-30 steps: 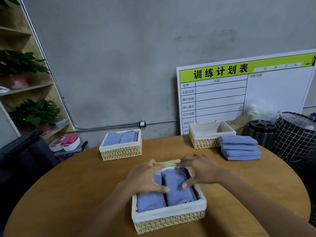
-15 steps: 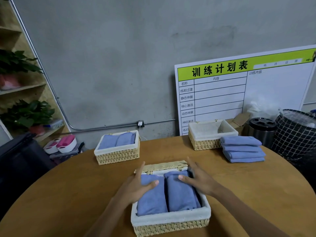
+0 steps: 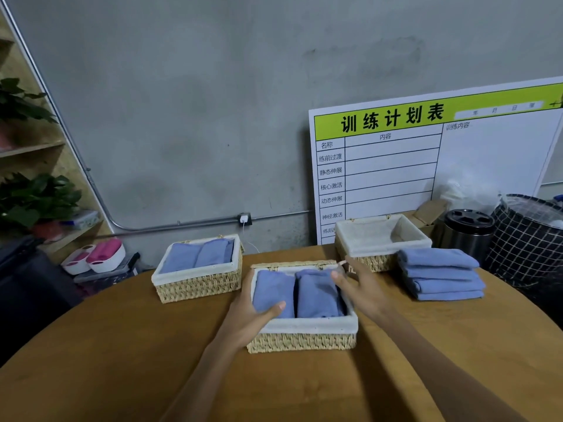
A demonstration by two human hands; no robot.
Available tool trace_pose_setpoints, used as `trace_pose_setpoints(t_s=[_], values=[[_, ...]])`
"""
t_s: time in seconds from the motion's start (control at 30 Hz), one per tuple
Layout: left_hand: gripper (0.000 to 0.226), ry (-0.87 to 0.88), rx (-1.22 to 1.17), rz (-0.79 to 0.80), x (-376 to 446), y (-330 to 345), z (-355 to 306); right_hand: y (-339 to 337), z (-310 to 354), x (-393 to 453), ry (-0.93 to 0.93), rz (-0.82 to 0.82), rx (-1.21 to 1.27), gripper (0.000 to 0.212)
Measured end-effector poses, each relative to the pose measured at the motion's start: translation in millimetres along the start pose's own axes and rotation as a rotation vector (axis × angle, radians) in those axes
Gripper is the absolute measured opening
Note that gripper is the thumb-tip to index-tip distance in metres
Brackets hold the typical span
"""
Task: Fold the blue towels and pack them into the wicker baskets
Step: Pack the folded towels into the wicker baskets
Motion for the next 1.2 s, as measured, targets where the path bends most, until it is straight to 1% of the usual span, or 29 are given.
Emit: trace_pose_setpoints(t_s=[0.07, 0.1, 0.13, 0.17, 0.23, 0.3, 0.47, 0.57, 0.67, 0.93, 1.07, 1.2], values=[[0.105, 0.021, -0.006, 0.031, -9.8, 4.4, -0.1, 6.3, 1.3, -30.0, -0.004, 0.071, 0.035, 0.083], [0.104, 0.033, -0.003, 0.051, -13.0, 6.9, 0.4, 13.8, 1.2, -46.0, -0.002, 0.122, 0.057, 0.083], [0.105, 0.049, 0.005, 0.077, -16.8, 8.4, -2.5, 20.8, 2.7, -60.7, -0.012, 0.150, 0.064, 0.089], [0.111, 0.060, 0.023, 0.092, -18.5, 9.8, -1.0, 27.4, 2.4, -72.1, -0.027, 0.142, 0.035, 0.097], [0.128, 0.049, 0.070, 0.081, -18.8, 10.7, 3.0, 36.0, -4.7, -78.6, -0.057, 0.064, -0.016, 0.112], [0.137, 0.014, 0.095, 0.045, -15.3, 12.3, 10.9, 37.6, -11.9, -67.3, -0.046, 0.004, -0.018, 0.115], [0.137, -0.018, 0.116, -0.027, 16.4, 10.8, 14.2, 38.8, -15.9, -16.2, -0.023, 0.023, 0.040, 0.100], [0.134, -0.004, 0.147, -0.049, 45.5, 9.0, 10.9, 39.6, -22.1, 16.9, -0.014, -0.011, 0.071, 0.098], [0.132, 0.005, 0.192, -0.060, 77.3, 7.3, 12.5, 43.1, -24.6, 45.8, -0.017, -0.025, 0.098, 0.091], [0.132, -0.012, 0.275, -0.068, 139.8, 8.2, 22.6, 41.2, -28.4, 101.5, -0.004, -0.025, 0.030, 0.088], [0.132, -0.030, 0.307, -0.076, 153.5, 9.3, 26.3, 41.9, -32.9, 114.7, 0.017, -0.014, -0.006, 0.087], [0.133, -0.022, 0.300, -0.049, 155.5, 8.3, 25.2, 43.3, -34.2, 116.9, 0.044, -0.005, -0.038, 0.087]])
Point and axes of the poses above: each hand's wrist, its own x-axis towards the middle knuckle, its own y-axis out of the palm, z = x × y, the point moved 7 cm from there along x, towards the middle knuckle, and after that the axes turned 4 degrees about z, right-handed, at the moved point
